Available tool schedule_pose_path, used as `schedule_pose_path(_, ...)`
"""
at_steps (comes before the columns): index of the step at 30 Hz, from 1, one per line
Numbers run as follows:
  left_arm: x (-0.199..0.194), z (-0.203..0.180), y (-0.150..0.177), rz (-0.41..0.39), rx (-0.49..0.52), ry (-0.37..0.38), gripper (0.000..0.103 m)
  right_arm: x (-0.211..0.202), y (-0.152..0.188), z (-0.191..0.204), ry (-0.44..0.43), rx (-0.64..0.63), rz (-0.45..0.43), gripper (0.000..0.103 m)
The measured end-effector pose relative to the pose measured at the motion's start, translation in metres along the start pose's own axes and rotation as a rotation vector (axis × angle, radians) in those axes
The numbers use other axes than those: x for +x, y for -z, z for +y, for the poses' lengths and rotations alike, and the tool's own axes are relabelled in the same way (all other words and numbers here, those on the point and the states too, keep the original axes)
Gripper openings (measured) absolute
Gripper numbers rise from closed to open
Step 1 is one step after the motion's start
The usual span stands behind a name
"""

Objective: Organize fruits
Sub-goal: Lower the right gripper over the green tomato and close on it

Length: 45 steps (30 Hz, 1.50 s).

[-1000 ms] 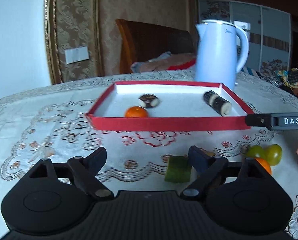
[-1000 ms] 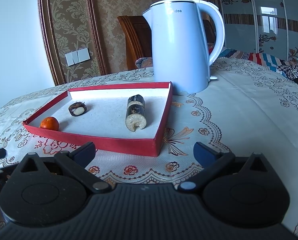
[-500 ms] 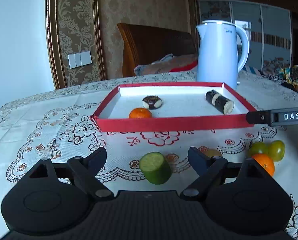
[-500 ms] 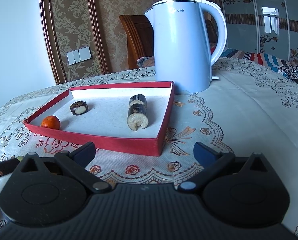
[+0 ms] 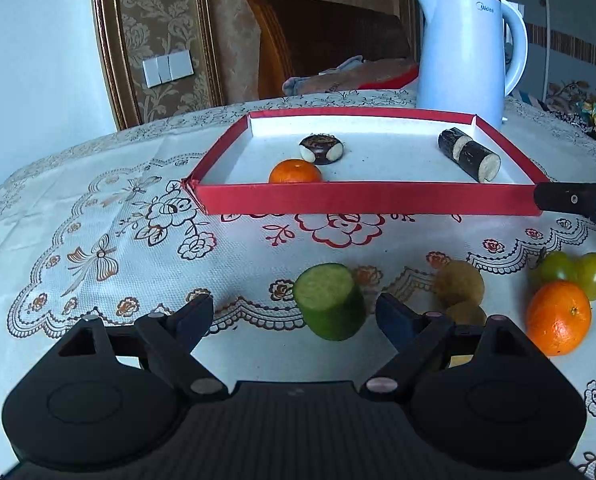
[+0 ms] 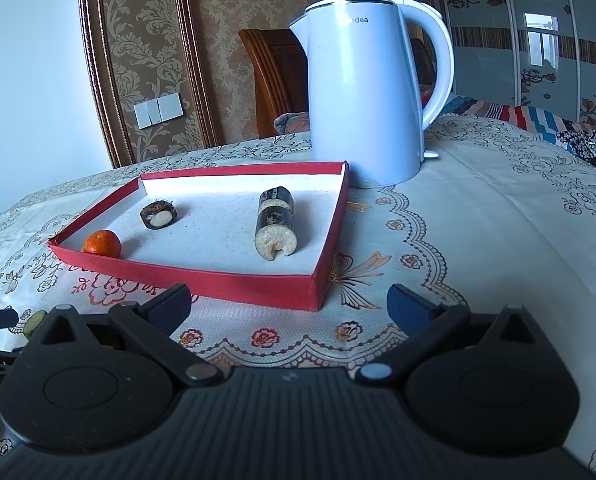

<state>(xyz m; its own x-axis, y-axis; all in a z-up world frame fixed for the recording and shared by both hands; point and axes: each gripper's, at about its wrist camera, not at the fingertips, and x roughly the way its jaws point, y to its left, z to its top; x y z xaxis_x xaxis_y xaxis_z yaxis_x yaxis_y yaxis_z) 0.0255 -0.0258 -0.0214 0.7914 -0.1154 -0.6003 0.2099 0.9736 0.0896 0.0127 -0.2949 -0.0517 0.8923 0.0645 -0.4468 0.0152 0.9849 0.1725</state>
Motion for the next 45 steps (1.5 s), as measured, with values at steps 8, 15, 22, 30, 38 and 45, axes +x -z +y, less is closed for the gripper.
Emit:
schedule_pose_path(8,0.003,0.002,-0.001,0.019,-0.028,-0.005,0.090,-0.009,0.004,-0.010,-0.032,0.048,0.019,0.103)
schedule_pose_path(15,0.005,0.002,-0.004,0.033,-0.068,-0.021,0.090,-0.015,0.011,-0.018,-0.049,0.072,0.025,0.103)
schedule_pose_path(22,0.010,0.004,-0.006,0.042,-0.100,-0.028,0.094,-0.014,0.011,-0.025,-0.038,0.110,0.033,0.103)
schedule_pose_path(30,0.010,0.004,-0.005,0.045,-0.103,-0.032,0.096,-0.020,0.016,-0.028,-0.023,0.094,0.048,0.103)
schedule_pose_path(38,0.011,0.004,-0.005,0.045,-0.104,-0.032,0.096,-0.048,0.034,-0.041,-0.044,0.034,0.074,0.103)
schedule_pose_path(45,0.011,0.005,-0.005,0.046,-0.104,-0.029,0.098,-0.055,0.037,-0.009,-0.049,-0.154,0.047,0.103)
